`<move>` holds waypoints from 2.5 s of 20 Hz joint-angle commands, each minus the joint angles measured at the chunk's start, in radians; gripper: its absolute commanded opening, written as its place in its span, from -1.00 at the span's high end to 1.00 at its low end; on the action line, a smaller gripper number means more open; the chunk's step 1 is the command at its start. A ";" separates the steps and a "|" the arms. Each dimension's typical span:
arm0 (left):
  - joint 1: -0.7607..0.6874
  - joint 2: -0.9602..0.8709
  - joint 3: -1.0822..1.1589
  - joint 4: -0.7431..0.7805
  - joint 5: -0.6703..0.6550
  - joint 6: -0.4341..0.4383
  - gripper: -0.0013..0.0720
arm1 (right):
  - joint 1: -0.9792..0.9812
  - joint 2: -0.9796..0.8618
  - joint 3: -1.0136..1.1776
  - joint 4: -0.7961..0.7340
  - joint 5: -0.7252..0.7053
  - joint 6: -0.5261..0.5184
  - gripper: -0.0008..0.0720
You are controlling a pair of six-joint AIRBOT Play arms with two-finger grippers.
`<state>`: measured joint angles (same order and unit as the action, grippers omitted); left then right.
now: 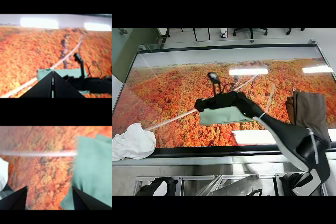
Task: Fold the shirts.
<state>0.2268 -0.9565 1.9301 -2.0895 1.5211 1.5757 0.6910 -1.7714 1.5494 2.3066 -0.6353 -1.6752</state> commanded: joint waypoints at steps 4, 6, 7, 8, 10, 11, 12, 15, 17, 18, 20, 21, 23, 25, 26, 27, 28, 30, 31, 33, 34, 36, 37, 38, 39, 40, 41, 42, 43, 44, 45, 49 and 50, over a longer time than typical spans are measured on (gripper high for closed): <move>0.172 0.209 -0.325 0.001 -0.079 0.051 0.91 | -0.174 0.041 0.015 -0.087 -0.169 0.016 -0.67; 0.172 0.217 -0.401 -0.001 -0.104 0.051 0.91 | -0.347 0.119 0.015 -0.146 -0.319 0.021 -0.67; 0.162 0.211 -0.422 -0.001 -0.106 0.051 0.91 | -0.431 0.146 0.015 -0.195 -0.395 0.049 -0.68; 0.148 0.202 -0.431 0.000 -0.103 0.056 0.91 | -0.519 0.162 0.014 -0.238 -0.480 0.075 -0.70; 0.110 0.169 -0.419 0.000 -0.092 0.058 0.91 | -0.661 0.156 -0.013 -0.228 -0.604 0.105 -0.95; 0.086 0.151 -0.407 0.002 -0.085 0.058 0.91 | -0.705 0.152 -0.051 -0.196 -0.621 0.095 -0.95; 0.064 0.132 -0.393 0.002 -0.081 0.058 0.91 | -0.724 0.146 -0.095 -0.171 -0.620 0.075 -0.95; 0.011 0.080 -0.362 0.002 -0.078 0.057 0.91 | -0.725 0.099 -0.195 -0.126 -0.593 0.017 -0.94; -0.023 0.052 -0.348 0.001 -0.070 0.048 0.91 | -0.717 0.032 -0.206 -0.034 -0.575 -0.030 -0.94; -0.040 0.045 -0.347 0.001 -0.068 0.046 0.91 | -0.711 0.002 -0.205 0.007 -0.566 -0.038 -0.94; -0.069 0.044 -0.358 0.001 -0.070 0.045 0.91 | -0.690 -0.049 -0.205 0.036 -0.541 -0.051 -0.94; -0.082 0.044 -0.365 0.002 -0.073 0.042 0.91 | -0.678 -0.070 -0.205 0.049 -0.531 -0.062 -0.94; -0.092 0.044 -0.368 0.002 -0.071 0.034 0.91 | -0.652 -0.096 -0.204 0.079 -0.509 -0.082 -0.94; -0.092 0.044 -0.367 0.001 -0.071 0.019 0.91 | -0.626 -0.105 -0.204 0.081 -0.477 -0.083 -0.37; -0.092 0.044 -0.367 0.001 -0.070 0.019 0.91 | -0.613 -0.106 -0.204 0.082 -0.458 -0.083 0.18; -0.091 0.044 -0.367 0.001 -0.070 0.019 0.91 | -0.605 -0.106 -0.203 0.092 -0.445 -0.084 0.44; -0.091 0.044 -0.367 0.001 -0.070 0.017 0.91 | -0.599 -0.105 -0.197 0.105 -0.445 -0.098 0.89; -0.091 0.044 -0.367 0.001 -0.065 0.016 0.91 | -0.601 -0.080 -0.158 0.110 -0.480 -0.113 0.93; -0.091 0.044 -0.367 0.001 -0.060 0.016 0.91 | -0.613 -0.048 -0.136 0.110 -0.486 -0.113 0.93; -0.091 0.044 -0.367 0.002 -0.046 0.016 0.91 | -0.676 0.062 -0.078 0.109 -0.485 -0.105 0.93; -0.091 0.044 -0.367 0.002 -0.043 0.016 0.91 | -0.725 0.115 -0.045 0.109 -0.485 -0.100 0.93; -0.091 0.044 -0.367 0.002 -0.043 0.016 0.91 | -0.846 0.213 0.013 0.097 -0.490 -0.074 0.93; -0.091 0.044 -0.367 0.002 -0.044 0.017 0.91 | -0.908 0.254 0.031 0.095 -0.495 -0.074 0.94; -0.091 0.044 -0.367 0.002 -0.044 0.017 0.91 | -0.978 0.294 0.041 0.095 -0.502 -0.060 0.93; -0.091 0.044 -0.367 0.002 -0.044 0.018 0.91 | -1.048 0.329 0.043 0.094 -0.506 -0.049 0.93; -0.091 0.044 -0.367 0.002 -0.045 0.018 0.91 | -1.123 0.358 0.043 0.094 -0.520 -0.032 0.94; -0.091 0.044 -0.367 0.002 -0.045 0.022 0.90 | -1.190 0.378 0.043 0.087 -0.540 -0.018 0.93; -0.091 0.044 -0.367 0.002 -0.044 0.025 0.91 | -1.258 0.395 0.043 0.074 -0.569 -0.011 0.93; -0.091 0.044 -0.367 0.002 -0.044 0.025 0.91 | -1.315 0.408 0.043 0.049 -0.594 0.002 0.94; -0.091 0.044 -0.367 0.002 -0.043 0.026 0.91 | -1.366 0.423 0.043 0.007 -0.621 0.018 0.94; -0.091 0.044 -0.367 0.002 -0.043 0.027 0.91 | -1.408 0.436 0.043 -0.035 -0.650 0.035 0.94; -0.091 0.044 -0.367 0.002 -0.042 0.032 0.91 | -1.488 0.510 -0.002 -0.242 -0.792 0.110 0.94; -0.091 0.044 -0.367 0.002 -0.041 0.032 0.91 | -1.487 0.539 -0.046 -0.269 -0.806 0.110 0.94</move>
<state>0.1364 -0.9119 1.5635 -2.0884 1.4780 1.6058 -0.7467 -1.2930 1.5589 2.1738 -1.3491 -1.6077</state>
